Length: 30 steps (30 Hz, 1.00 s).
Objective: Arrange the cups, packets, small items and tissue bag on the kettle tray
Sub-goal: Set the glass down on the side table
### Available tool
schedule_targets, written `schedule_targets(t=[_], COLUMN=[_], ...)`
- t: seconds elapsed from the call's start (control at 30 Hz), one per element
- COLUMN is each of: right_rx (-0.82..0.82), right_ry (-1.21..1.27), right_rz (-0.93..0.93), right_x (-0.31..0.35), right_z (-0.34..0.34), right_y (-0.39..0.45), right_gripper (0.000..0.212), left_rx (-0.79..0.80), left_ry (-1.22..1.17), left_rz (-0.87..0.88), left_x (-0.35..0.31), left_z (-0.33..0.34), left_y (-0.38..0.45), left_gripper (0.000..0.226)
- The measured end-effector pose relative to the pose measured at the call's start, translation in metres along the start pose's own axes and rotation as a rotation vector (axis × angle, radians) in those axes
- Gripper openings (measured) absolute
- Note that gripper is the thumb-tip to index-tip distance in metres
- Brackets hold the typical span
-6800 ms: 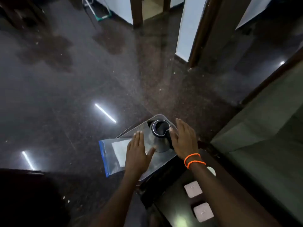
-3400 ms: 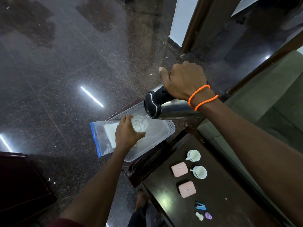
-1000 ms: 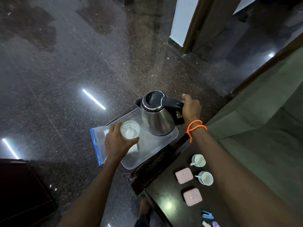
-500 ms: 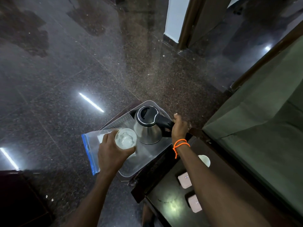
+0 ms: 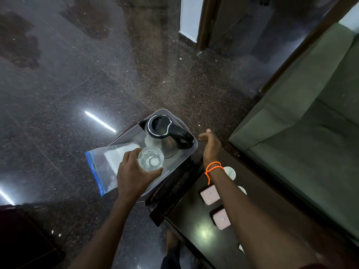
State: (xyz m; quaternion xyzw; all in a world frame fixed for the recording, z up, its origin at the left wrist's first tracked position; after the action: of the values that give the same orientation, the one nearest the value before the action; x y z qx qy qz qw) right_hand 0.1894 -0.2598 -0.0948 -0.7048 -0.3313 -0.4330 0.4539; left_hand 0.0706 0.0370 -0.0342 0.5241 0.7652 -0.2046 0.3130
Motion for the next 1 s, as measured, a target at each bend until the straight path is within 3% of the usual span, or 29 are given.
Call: schedule_targets(t=[0.3, 0.63, 1.0], right_rx=[-0.146, -0.342, -0.49], right_ry=[0.001, -0.053, 0.068], right_rz=[0.045, 0.257, 0.277], right_x=[-0.059, -0.208, -0.282], right_z=[-0.127, -0.29, -0.361], right_y=[-0.039, -0.117, -0.129], right_gripper=[0.037, 0.039, 0.031], left_rx=[0.113, 0.367, 0.622], left_ry=[-0.055, -0.152, -0.222], left_rz=[0.175, 0.353, 0.497], left_x=[-0.093, -0.213, -0.257], left_z=[0.06, 0.219, 0.392], left_y=[-0.042, -0.118, -0.202], left_gripper=[0.081, 0.08, 0.074])
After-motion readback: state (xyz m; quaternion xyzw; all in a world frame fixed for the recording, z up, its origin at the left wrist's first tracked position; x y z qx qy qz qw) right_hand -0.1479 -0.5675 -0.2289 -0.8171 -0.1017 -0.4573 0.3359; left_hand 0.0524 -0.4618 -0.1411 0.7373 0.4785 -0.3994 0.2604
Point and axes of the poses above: each hand's wrist, its own y-axis towards the middle knuckle, its own z-axis out of the palm, x = y × z, the point moved 10 cm from there along y, towards the middle knuckle, and after that the axes turned 4 degrees about -y, right-handed, at the moved point
